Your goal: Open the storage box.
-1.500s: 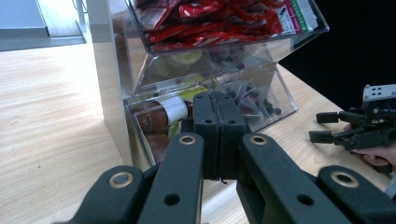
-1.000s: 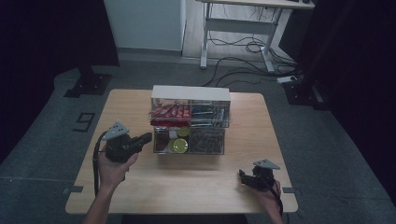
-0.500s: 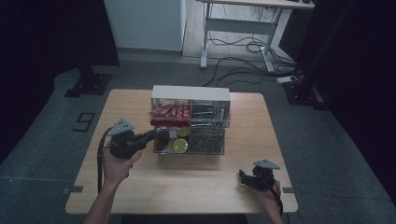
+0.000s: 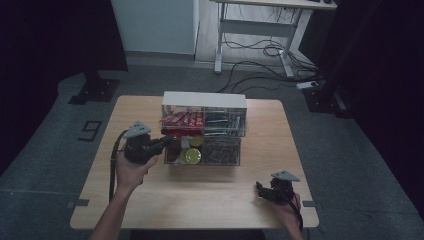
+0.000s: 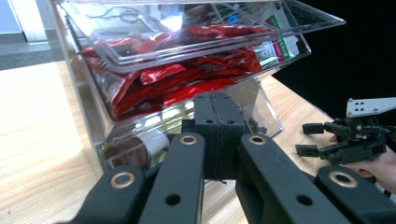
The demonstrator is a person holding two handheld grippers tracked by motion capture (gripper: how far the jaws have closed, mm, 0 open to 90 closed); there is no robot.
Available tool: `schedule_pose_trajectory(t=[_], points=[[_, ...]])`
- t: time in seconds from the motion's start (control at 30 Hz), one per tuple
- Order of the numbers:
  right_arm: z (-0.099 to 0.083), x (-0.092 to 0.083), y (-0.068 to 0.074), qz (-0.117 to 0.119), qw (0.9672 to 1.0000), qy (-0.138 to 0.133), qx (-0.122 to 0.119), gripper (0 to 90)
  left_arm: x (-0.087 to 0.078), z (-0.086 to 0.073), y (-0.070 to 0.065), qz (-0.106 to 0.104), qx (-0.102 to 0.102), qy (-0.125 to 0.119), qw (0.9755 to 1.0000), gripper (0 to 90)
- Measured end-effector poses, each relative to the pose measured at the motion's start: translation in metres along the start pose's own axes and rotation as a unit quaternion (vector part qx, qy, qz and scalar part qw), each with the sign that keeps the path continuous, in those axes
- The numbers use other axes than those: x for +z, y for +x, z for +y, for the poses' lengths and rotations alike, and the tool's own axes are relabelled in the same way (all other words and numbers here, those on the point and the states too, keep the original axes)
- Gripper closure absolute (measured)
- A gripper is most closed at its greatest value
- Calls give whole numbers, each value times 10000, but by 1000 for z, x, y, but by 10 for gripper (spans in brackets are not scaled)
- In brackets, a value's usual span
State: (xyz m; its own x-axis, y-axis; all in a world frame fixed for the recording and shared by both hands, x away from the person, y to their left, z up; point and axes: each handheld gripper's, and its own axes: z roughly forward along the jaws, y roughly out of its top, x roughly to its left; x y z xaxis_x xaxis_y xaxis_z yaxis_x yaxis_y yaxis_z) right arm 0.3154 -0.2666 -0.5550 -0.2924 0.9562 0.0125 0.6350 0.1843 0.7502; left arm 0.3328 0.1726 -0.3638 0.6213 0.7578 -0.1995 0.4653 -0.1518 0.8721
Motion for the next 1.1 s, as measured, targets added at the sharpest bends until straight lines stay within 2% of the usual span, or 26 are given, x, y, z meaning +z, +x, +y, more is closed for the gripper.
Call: schedule_pose_trajectory(t=[0.27,0.8,1.1], points=[[0,0,0,6,10000,7,0,207,7,8,-2,-41,18,18,10000,900],[0,0,0,2,10000,6,10,207,11,16,5,-155,-153,-22,9998,900],[0,0,0,2,10000,7,11,207,11,19,5,-143,-124,-28,9998,900]])
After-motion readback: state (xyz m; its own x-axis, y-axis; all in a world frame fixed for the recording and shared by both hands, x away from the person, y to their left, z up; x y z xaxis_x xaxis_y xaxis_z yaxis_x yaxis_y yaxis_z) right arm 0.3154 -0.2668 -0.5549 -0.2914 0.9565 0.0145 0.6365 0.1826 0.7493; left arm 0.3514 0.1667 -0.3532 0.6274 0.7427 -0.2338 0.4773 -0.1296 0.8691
